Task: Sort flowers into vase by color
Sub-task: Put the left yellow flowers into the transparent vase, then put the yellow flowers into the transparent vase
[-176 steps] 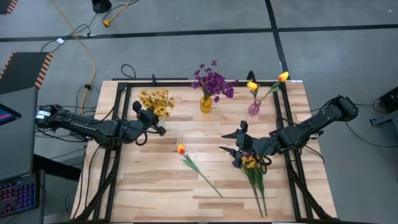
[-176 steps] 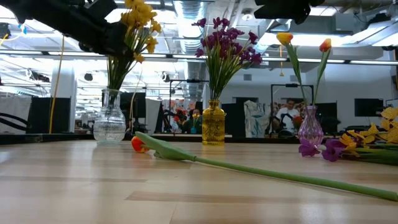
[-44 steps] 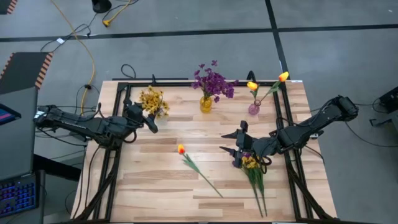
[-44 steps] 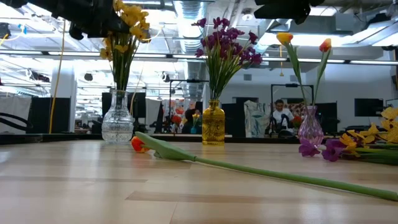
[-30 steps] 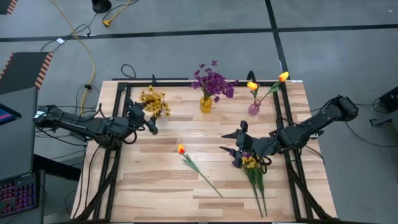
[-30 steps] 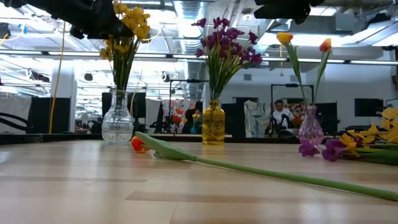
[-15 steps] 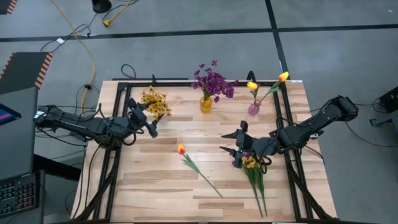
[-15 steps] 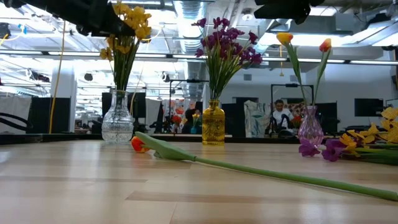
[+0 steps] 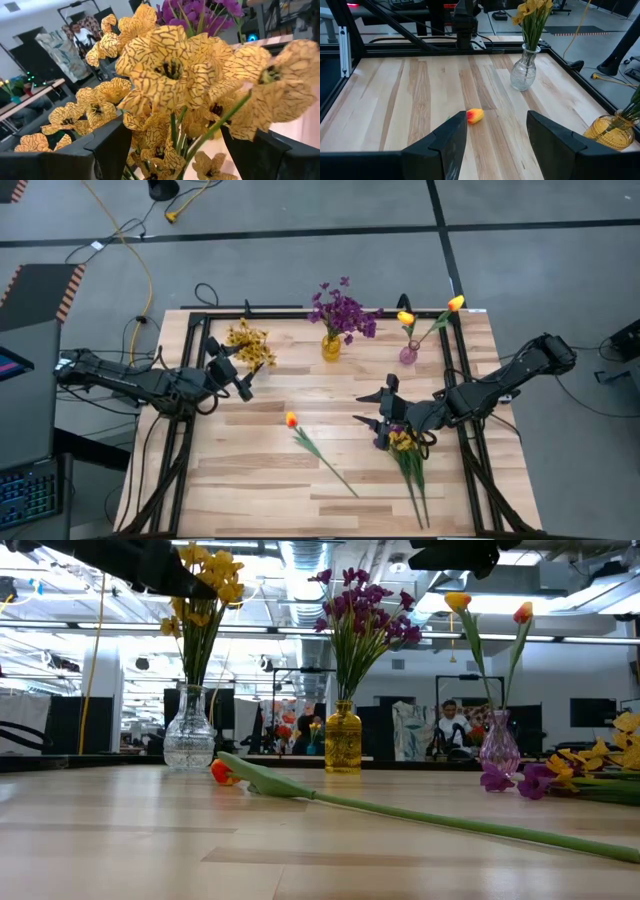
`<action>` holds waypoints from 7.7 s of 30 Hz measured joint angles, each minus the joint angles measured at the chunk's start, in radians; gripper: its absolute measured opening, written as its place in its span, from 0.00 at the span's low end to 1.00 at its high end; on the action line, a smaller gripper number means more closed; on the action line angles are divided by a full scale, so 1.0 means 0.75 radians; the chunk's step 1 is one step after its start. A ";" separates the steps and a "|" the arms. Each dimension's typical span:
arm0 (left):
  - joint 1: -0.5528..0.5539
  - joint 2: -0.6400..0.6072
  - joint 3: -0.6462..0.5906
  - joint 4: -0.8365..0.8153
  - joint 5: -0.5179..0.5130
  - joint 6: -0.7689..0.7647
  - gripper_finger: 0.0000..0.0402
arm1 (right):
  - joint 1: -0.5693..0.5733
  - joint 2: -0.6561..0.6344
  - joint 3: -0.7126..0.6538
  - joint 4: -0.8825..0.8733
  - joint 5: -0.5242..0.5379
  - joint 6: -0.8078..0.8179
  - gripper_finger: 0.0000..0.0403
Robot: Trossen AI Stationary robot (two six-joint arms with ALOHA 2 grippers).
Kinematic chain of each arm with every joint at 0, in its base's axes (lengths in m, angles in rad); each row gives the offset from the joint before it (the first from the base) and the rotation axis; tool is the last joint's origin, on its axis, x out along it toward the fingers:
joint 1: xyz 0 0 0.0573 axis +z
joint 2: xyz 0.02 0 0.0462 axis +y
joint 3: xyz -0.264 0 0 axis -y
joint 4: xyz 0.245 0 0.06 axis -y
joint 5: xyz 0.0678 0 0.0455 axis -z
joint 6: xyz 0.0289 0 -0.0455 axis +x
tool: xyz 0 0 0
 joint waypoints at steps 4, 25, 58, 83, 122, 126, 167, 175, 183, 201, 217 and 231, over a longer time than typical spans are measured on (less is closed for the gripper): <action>-0.044 -0.002 0.058 -0.092 -0.006 -0.018 0.71 | 0.000 0.000 0.000 0.000 0.000 0.000 0.58; -0.124 -0.002 0.419 -0.857 -0.001 -0.365 0.71 | 0.003 0.000 0.000 -0.007 -0.001 -0.001 0.58; -0.124 0.000 0.687 -1.371 0.579 -0.938 0.71 | 0.004 -0.291 0.000 -0.646 -0.239 0.690 0.58; -0.292 0.571 0.686 -1.180 0.674 -1.185 0.71 | 0.264 -0.148 0.000 -1.026 -0.741 1.653 0.58; -0.304 1.202 0.686 -0.219 0.657 -0.962 0.71 | 0.468 0.415 0.000 -1.010 -0.874 2.030 0.58; -0.304 1.202 0.686 -0.218 0.657 -0.964 0.71 | 0.468 0.445 0.000 -0.993 -0.874 2.021 0.56; -0.334 0.999 0.686 -0.185 0.651 -0.833 0.71 | 0.474 0.000 0.000 -1.106 -0.874 1.919 0.09; -0.368 0.880 0.686 -0.238 0.590 -0.802 0.71 | 0.473 -0.182 0.000 -1.086 -0.662 1.816 0.09; -0.388 0.843 0.686 -0.222 0.487 -0.803 0.71 | 0.472 -0.286 0.000 -0.904 -0.200 1.352 0.09; -0.383 0.852 0.686 0.175 0.447 -0.532 0.71 | 0.394 -0.307 0.000 -0.105 0.146 -0.139 0.09; -0.320 0.925 0.687 0.509 0.441 -0.242 0.71 | 0.178 -0.259 0.000 0.074 0.048 -0.319 0.09; -0.210 1.181 0.686 0.827 0.442 -0.198 0.71 | 0.095 0.013 0.000 0.258 0.030 -0.319 0.09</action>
